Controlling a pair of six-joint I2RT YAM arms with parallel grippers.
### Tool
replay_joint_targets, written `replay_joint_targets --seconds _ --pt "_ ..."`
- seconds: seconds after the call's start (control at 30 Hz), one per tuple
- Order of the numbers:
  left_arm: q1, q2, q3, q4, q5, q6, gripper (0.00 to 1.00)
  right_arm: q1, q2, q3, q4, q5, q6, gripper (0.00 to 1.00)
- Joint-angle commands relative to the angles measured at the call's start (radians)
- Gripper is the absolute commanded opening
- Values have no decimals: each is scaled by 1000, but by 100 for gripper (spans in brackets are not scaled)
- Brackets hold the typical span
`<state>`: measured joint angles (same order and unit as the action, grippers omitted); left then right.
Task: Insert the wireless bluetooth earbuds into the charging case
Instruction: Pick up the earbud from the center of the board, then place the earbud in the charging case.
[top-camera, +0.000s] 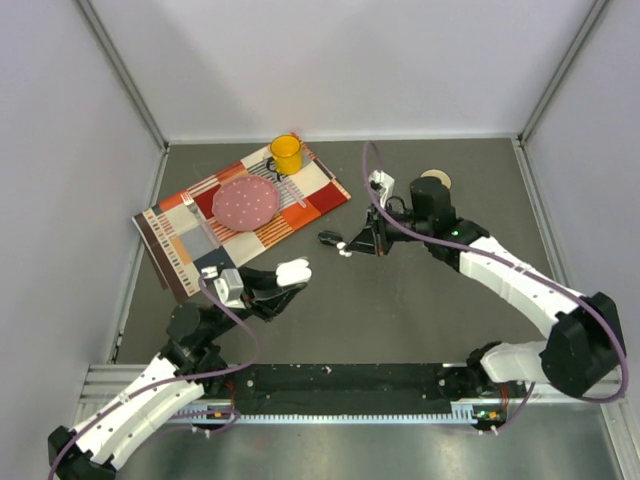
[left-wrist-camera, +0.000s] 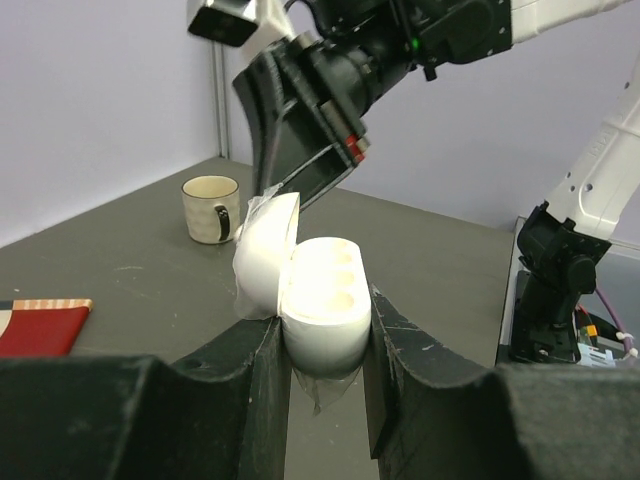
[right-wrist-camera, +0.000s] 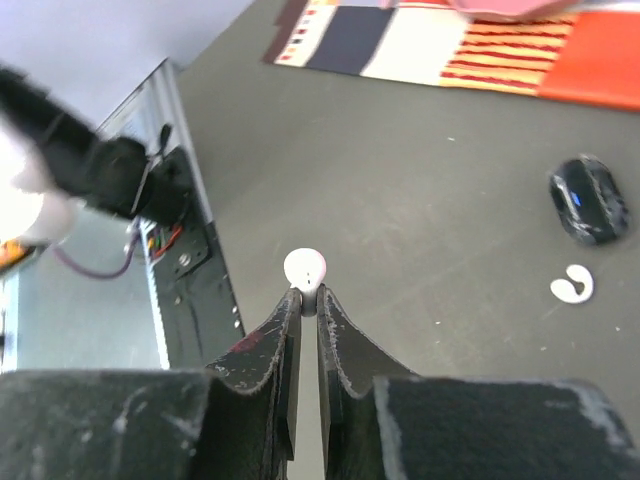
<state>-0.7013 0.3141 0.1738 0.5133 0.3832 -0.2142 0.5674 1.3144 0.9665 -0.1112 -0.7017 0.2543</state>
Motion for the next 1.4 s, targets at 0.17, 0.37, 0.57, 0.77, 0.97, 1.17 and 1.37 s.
replay_joint_targets --seconds 0.17,0.37,0.57,0.77,0.97,1.17,1.37 --pt "-3 -35 12 5 -14 2 0 8 -211 14 -105 -274 -286 6" --pt "-3 -38 9 1 2 7 0 35 -314 31 -185 -245 -458 0" --pt "-3 -33 7 10 29 15 0 124 -323 122 -320 -174 -665 0" --pt "-3 -30 10 2 42 13 0 190 -284 227 -442 -61 -786 0" --pt "-3 -12 10 10 66 16 0 281 -242 307 -599 -45 -1046 0" --pt "-3 28 16 33 101 16 0 348 -198 360 -631 -28 -1126 0" --pt "-3 69 20 59 160 13 0 396 -144 396 -645 -22 -1141 0"
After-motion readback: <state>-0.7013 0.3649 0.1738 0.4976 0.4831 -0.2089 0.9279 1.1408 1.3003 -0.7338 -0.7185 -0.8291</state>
